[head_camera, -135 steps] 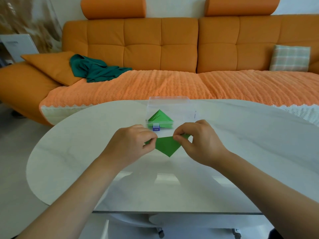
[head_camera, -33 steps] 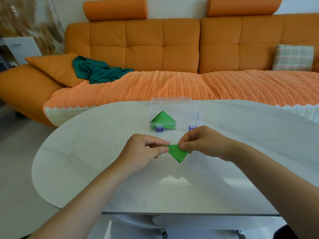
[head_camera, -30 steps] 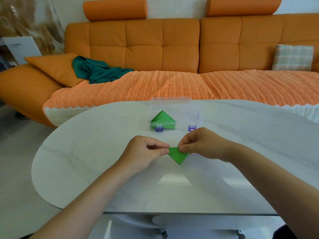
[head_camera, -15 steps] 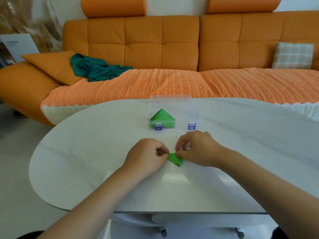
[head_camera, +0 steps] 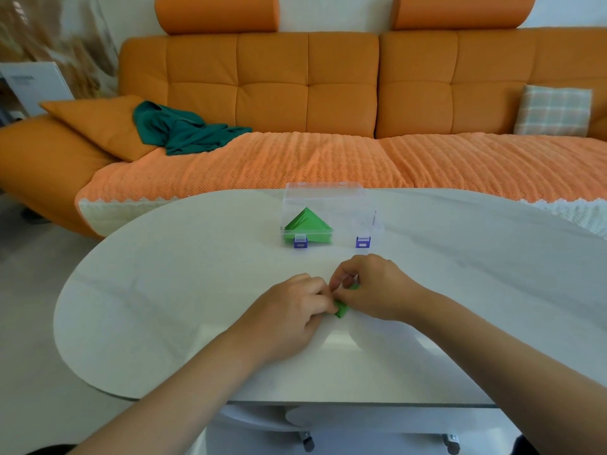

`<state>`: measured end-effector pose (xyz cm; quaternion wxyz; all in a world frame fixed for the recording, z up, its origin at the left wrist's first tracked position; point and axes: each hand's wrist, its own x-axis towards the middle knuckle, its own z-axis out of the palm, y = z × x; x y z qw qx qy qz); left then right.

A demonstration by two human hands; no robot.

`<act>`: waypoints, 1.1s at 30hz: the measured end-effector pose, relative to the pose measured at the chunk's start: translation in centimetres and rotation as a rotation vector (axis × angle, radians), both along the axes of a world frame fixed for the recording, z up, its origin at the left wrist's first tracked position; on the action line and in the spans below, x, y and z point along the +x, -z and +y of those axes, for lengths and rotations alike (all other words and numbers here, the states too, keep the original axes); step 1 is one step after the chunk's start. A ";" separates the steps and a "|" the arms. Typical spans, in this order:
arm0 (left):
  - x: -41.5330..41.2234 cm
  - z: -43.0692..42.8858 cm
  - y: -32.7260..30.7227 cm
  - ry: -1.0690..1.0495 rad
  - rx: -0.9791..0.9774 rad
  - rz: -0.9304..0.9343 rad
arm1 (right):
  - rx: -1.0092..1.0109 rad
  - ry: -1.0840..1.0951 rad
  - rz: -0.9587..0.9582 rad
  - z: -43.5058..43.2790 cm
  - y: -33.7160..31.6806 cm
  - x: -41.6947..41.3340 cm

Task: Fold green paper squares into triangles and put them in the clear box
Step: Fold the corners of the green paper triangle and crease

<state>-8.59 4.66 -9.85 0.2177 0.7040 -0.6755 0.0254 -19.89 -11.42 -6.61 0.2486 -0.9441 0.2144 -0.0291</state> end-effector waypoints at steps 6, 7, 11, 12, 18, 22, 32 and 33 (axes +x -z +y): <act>-0.5 1.0 -0.4 0.016 0.061 -0.014 | 0.113 -0.074 0.041 -1.5 -0.4 -0.5; -0.6 1.0 -0.5 0.013 0.076 -0.015 | 0.127 -0.076 0.052 -1.7 -0.6 -0.6; -1.0 1.2 -0.8 0.016 0.101 -0.023 | 0.108 -0.080 0.067 -1.8 -0.5 -0.6; -1.1 1.2 -0.8 0.016 0.102 -0.028 | 0.106 -0.076 0.059 -1.7 -0.4 -0.6; -1.3 0.9 -0.8 -0.018 0.122 0.004 | 0.130 -0.076 0.067 -1.8 -0.5 -0.8; -1.5 0.9 -0.9 -0.036 0.127 0.028 | 0.156 -0.064 0.082 -2.0 -0.7 -0.6; -1.8 0.9 -0.9 -0.040 0.135 -0.001 | 0.301 0.039 0.058 -2.9 -0.7 0.3; -1.8 0.9 -0.9 -0.040 0.132 0.002 | 0.310 0.039 0.061 -3.1 -0.8 0.4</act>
